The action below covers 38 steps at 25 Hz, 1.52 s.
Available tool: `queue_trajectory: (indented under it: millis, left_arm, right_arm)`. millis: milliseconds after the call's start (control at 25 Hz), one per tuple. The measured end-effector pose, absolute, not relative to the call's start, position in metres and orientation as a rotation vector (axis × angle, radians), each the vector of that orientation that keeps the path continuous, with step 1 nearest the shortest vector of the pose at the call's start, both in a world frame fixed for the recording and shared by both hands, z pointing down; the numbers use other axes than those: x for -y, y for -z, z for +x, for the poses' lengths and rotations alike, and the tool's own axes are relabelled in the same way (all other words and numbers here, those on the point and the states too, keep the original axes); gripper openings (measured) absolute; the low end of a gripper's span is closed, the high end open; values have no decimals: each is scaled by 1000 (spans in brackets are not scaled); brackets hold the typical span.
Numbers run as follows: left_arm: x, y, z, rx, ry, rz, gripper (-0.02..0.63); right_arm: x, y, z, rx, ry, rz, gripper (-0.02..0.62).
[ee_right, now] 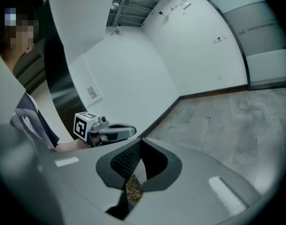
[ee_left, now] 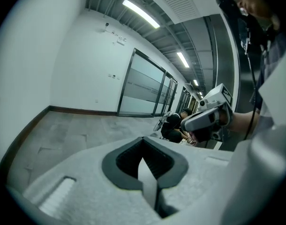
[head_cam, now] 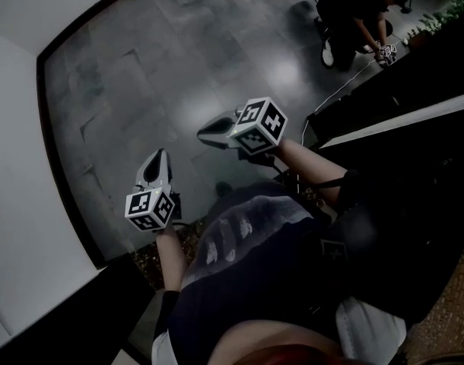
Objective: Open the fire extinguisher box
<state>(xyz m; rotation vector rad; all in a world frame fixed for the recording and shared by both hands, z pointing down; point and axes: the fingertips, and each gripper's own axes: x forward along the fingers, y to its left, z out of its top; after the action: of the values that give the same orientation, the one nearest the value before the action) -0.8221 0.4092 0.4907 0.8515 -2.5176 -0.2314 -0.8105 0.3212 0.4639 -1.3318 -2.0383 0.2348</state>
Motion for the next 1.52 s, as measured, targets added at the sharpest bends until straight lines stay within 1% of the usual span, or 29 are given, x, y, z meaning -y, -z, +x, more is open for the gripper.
queue_trajectory:
  millis: [320,600,960,1200,1520]
  left_arm:
    - [-447,-503,-854,2515,305,861,0]
    - [-451,-509,-855,2492,322,876,0]
    - [-426,-514,-857,2427,291,960,0]
    - [-388,-512,-856,2385,215,1062,0]
    - [-376,-511,-854,2355,201,1113,0]
  right_arm:
    - [-361,-470,-837,2025,-173,-1313,2]
    - [-371,-477,-839,2004,-159,-1305,2]
    - [-354,-477,-846,2049,-247,-1254,2]
    - [-311,-479,-840,2098,-340,-1169,2]
    - [-298,-476,-839,2128,-400,-1119,2]
